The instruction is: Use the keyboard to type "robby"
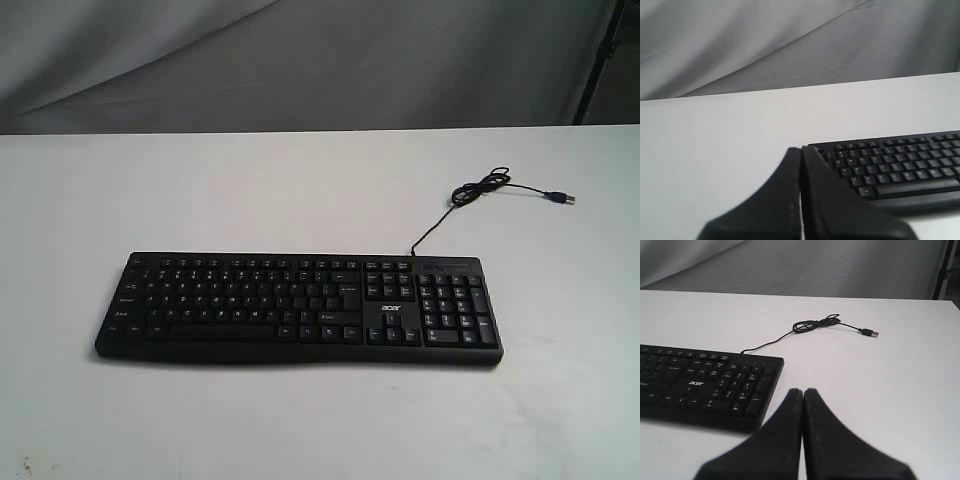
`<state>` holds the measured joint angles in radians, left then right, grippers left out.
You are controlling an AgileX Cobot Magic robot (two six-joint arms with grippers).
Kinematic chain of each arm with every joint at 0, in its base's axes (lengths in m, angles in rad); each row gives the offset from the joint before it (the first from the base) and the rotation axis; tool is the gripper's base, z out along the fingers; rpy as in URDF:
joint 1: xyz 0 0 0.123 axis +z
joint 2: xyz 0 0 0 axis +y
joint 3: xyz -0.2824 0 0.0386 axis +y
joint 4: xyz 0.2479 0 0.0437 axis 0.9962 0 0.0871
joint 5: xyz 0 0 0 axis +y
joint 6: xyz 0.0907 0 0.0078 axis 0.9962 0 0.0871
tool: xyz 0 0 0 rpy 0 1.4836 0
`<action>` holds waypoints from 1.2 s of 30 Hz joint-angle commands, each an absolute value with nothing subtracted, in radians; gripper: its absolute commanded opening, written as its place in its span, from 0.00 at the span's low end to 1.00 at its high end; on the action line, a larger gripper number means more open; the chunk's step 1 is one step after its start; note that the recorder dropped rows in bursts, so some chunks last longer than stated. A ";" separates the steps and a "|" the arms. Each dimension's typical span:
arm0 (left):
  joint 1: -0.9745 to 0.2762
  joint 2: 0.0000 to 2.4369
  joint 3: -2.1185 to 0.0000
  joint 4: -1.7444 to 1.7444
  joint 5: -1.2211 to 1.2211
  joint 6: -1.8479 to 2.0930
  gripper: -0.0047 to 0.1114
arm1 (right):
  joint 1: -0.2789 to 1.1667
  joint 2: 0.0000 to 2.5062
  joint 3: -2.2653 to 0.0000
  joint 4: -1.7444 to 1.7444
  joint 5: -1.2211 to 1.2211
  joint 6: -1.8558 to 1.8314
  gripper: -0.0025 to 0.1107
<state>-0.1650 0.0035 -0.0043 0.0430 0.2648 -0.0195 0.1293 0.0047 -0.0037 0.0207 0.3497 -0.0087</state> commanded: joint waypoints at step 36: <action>-0.171 0.000 0.000 0.048 0.259 -0.022 0.04 | 0.128 0.000 0.000 -0.008 0.098 -0.007 0.02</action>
